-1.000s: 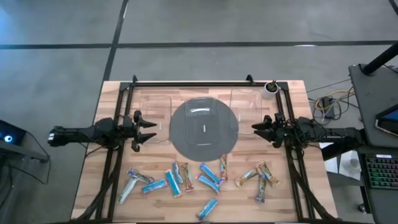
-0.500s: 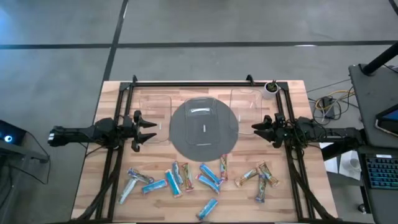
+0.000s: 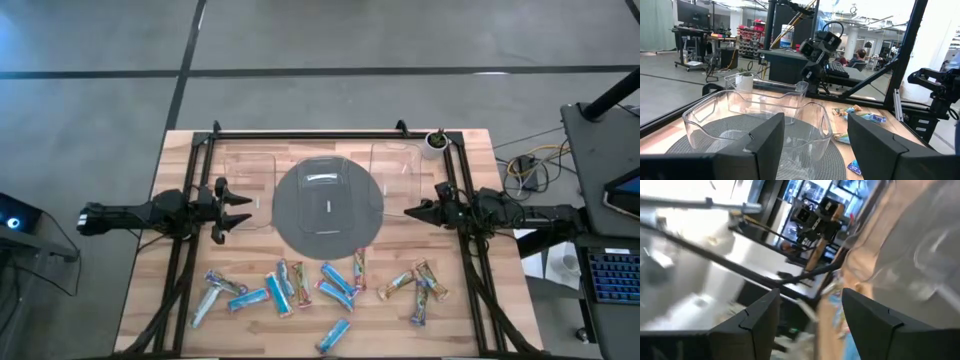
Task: Pick and place Granola Bars by type
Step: Put the yellow granola bar into the right transparent bin, then put the blue granola bar into the middle transparent bin, then put the red granola bar into the left transparent bin
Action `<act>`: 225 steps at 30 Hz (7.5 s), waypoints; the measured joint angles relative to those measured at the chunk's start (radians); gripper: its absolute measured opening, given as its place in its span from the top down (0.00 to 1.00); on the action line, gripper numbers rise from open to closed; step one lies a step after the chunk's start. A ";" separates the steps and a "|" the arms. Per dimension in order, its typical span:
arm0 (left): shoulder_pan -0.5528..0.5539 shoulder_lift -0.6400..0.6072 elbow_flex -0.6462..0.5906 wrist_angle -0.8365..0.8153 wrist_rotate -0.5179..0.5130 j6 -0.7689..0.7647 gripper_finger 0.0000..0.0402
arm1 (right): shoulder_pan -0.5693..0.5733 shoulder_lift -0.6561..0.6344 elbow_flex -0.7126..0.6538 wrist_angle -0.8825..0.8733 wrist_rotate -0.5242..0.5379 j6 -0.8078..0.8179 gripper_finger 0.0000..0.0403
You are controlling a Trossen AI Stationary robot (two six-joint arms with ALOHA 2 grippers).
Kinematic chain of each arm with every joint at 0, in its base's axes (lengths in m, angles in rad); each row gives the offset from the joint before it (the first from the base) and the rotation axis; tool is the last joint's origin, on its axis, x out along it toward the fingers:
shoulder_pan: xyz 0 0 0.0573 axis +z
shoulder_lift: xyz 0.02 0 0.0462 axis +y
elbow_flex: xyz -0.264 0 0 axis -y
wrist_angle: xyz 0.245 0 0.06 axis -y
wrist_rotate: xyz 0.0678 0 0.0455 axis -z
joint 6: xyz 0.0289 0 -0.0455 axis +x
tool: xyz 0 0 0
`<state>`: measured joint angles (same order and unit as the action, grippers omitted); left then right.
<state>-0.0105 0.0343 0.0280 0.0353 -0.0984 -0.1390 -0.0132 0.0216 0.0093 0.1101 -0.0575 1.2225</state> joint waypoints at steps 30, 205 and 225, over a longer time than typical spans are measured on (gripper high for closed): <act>0.000 0.000 0.000 -0.016 0.000 0.000 0.50 | 0.263 0.515 0.596 -0.777 0.154 0.117 0.49; 0.000 0.006 0.000 -0.033 0.000 0.000 0.50 | -0.051 1.496 1.051 -0.319 0.272 -0.463 0.73; 0.000 0.006 0.000 -0.033 0.000 0.000 0.50 | 0.189 1.468 1.249 -0.837 0.278 -0.747 0.55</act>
<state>-0.0105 0.0402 0.0280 0.0021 -0.0982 -0.1390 0.1760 1.4895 1.2579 -0.7267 0.2209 0.4758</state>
